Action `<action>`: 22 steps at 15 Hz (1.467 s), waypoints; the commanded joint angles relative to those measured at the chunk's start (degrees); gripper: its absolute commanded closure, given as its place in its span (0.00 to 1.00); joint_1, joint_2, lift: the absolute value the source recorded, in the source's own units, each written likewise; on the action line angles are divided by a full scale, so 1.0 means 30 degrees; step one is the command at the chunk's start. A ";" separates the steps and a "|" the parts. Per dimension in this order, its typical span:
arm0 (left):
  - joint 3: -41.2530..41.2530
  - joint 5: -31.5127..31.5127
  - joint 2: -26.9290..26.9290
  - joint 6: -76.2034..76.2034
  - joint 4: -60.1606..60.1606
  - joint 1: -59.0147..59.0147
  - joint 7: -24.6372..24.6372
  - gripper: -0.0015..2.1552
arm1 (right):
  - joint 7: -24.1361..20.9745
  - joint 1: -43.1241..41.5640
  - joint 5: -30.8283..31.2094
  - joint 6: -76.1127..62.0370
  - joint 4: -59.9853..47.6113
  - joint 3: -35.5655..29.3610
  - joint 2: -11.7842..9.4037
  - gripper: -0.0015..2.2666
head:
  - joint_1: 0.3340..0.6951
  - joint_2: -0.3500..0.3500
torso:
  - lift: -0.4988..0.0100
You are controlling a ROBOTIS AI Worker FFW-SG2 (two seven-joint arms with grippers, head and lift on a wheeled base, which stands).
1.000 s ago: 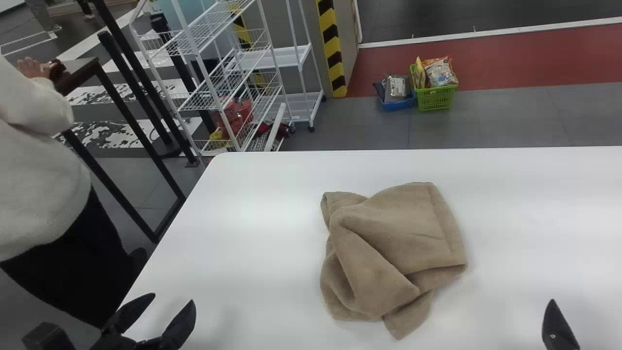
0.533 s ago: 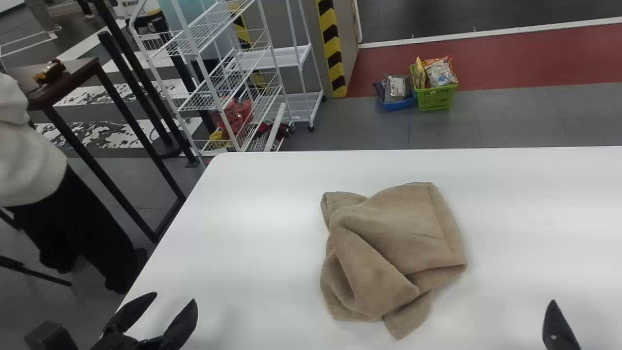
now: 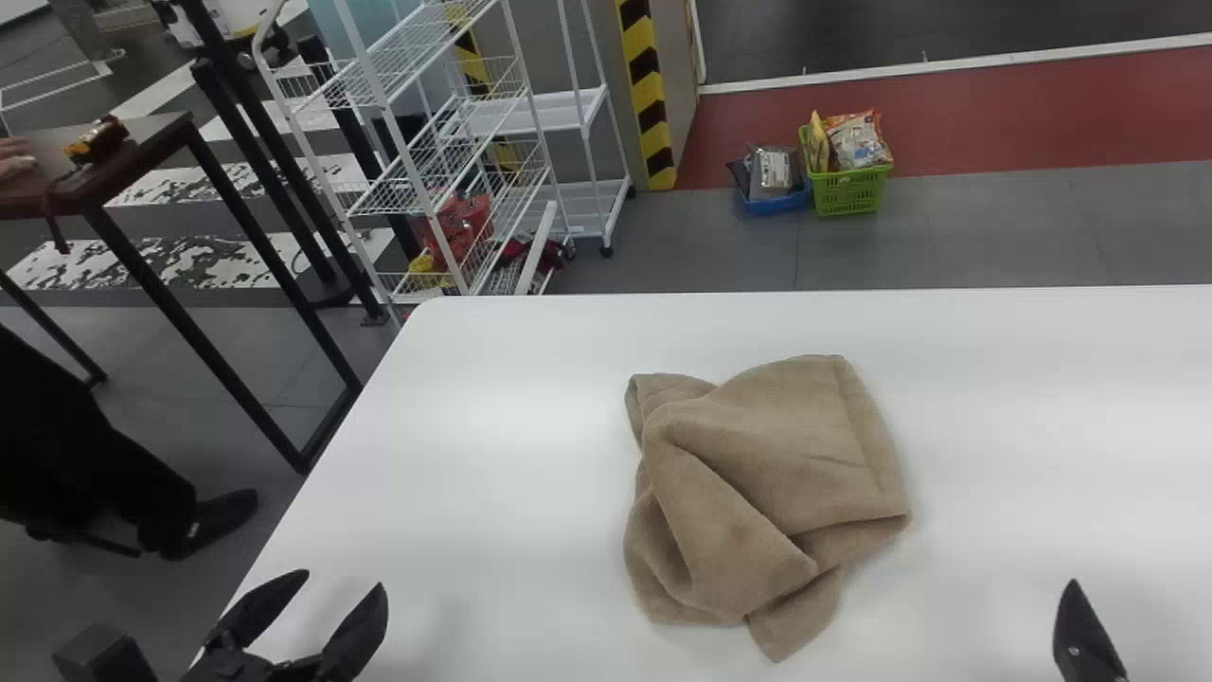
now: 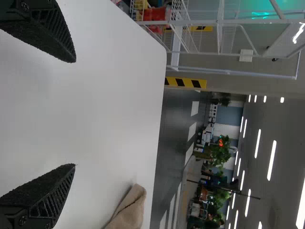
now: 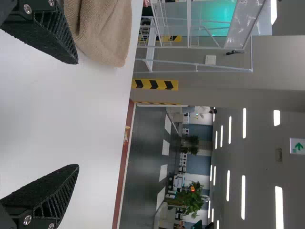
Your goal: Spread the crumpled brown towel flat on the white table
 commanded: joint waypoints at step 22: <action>-0.1151 -0.0956 -0.0050 0.0194 -0.0715 -0.0287 0.0472 0.00 | 0.0024 -0.0887 -0.0020 0.0527 0.0713 -0.0163 0.0017 0.01 | 1.00 1.00 | 0.74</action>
